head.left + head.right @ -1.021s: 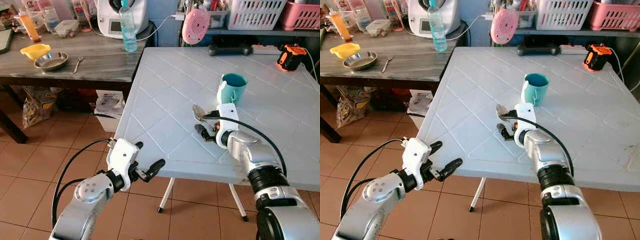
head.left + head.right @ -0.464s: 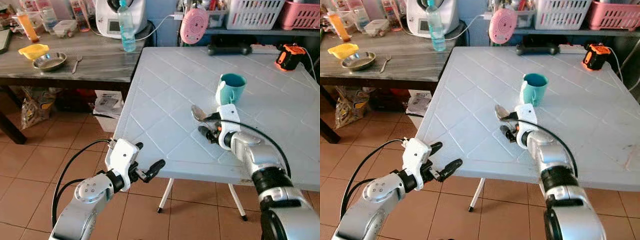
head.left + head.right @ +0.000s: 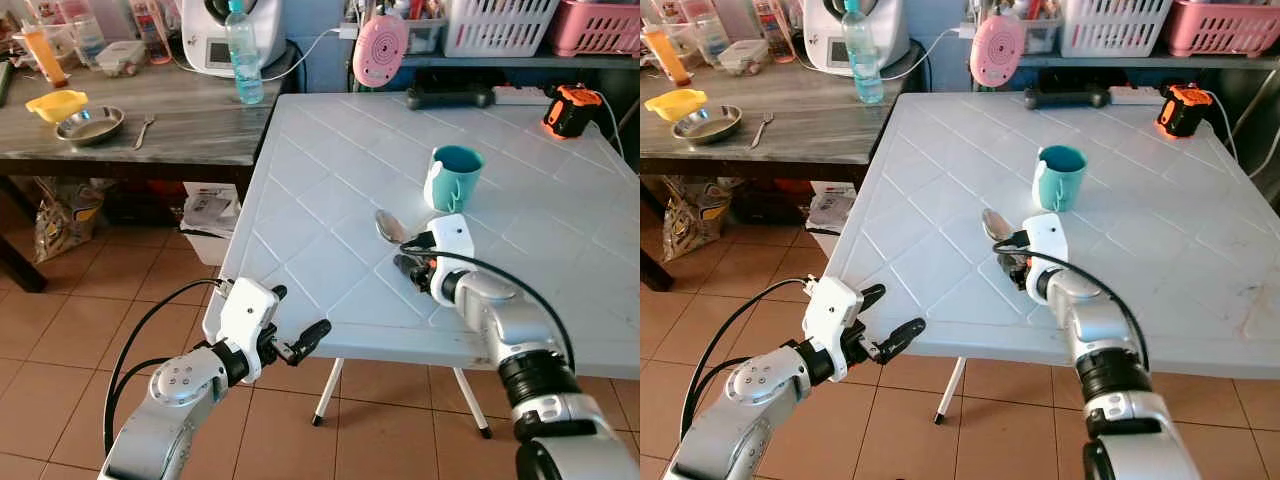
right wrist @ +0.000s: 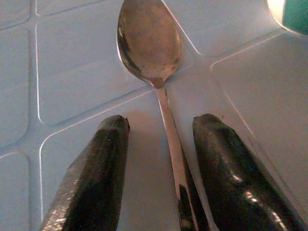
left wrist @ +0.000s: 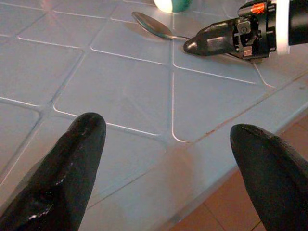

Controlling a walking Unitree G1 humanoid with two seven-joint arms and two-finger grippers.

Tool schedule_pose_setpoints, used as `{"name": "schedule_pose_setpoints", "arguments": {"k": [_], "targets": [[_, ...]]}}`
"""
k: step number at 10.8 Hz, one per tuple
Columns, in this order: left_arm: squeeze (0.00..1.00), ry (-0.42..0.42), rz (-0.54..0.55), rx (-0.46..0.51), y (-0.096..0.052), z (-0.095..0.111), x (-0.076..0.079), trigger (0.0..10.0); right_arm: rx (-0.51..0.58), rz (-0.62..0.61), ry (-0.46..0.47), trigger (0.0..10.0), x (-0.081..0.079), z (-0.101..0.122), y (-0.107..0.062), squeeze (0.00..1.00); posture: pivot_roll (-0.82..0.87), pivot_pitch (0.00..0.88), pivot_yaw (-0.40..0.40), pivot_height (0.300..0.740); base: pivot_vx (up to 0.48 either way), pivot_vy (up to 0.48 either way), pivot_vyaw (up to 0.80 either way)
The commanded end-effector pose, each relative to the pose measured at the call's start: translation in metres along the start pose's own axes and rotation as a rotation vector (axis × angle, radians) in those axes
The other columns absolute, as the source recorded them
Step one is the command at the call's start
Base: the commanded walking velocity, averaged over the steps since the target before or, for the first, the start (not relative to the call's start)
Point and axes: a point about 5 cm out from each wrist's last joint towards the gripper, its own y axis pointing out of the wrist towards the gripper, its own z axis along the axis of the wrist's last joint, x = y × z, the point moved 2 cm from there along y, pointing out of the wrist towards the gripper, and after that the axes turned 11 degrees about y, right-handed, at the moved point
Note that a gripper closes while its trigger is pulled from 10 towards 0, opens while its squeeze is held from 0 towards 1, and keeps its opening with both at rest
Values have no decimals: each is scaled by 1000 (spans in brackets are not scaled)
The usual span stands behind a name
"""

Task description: Setting the table

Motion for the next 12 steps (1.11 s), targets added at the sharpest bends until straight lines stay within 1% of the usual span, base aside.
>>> {"name": "schedule_pose_setpoints", "arguments": {"k": [1, 6, 9, 12], "targets": [[0, 5, -12, -2, -2, 1, 2, 10000, -175, 33, 61, 0, -12, -48, 4, 0, 46, 89, 65, 740, 0, 0, 0], [0, 6, -18, -3, -1, 0, 2, 10000, -141, -12, 92, 0, -15, -50, 4, 0, 42, 88, 67, 740, 0, 0, 0], [0, 6, -18, -4, 0, 0, 2, 10000, -151, -20, 100, 0, -15, -55, 3, 0, 42, 88, 68, 740, 0, 0, 0], [0, 2, -24, -5, 0, 0, 3, 10000, -159, -38, 100, 0, -12, -58, 3, 0, 39, 88, 67, 740, 0, 0, 0]]}}
